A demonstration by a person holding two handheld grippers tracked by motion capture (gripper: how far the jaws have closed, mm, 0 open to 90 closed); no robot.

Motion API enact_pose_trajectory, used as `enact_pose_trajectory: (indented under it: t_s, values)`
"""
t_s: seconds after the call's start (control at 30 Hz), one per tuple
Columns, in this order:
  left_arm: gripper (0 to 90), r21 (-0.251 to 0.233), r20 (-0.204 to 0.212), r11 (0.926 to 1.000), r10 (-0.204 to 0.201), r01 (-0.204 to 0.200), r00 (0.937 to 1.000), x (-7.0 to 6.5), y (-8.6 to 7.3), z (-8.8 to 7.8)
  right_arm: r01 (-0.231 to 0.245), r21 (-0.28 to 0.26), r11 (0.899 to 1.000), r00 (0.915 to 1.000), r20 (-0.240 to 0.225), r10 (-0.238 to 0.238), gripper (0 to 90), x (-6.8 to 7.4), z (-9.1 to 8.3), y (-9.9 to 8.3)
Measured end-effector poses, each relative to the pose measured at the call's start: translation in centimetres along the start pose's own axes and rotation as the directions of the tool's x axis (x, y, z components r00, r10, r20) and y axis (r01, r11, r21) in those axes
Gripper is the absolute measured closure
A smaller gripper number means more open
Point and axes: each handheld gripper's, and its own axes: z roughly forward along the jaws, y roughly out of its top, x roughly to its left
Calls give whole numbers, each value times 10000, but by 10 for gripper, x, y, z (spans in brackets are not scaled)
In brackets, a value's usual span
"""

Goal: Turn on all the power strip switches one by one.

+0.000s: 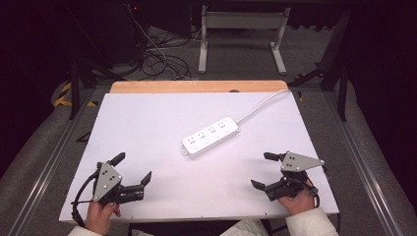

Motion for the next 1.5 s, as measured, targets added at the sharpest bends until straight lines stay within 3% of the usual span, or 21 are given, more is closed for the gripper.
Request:
enact_pose_trajectory:
  t_s: [0.13,0.27,0.53,0.63,1.0,1.23,1.5]
  values:
    - [23,98,216,9998,-149,147,9997,-1,1,0,-7,-8,10000,10000,15,7,18,0,0,0]
    - [23,149,688,9989,-464,455,9965,2,1,1,-53,23,10000,10000,49,53,19,-1,1,0]
    - [27,58,311,9997,-231,229,9992,1,0,0,181,245,9995,9995,252,-187,44,3,3,2]
    - [27,84,378,9996,-273,270,9989,0,1,0,251,378,9990,9992,298,-263,44,4,5,3]
    - [26,98,230,9998,-158,156,9996,-1,1,0,-314,437,9986,9993,226,304,55,2,9,15]
    - [26,135,288,9999,-81,77,9996,-2,1,0,-400,845,9956,9990,235,381,57,1,20,33]
    - [26,135,294,9999,-22,18,9996,-2,1,0,37,983,9951,9996,258,-63,58,0,29,61]
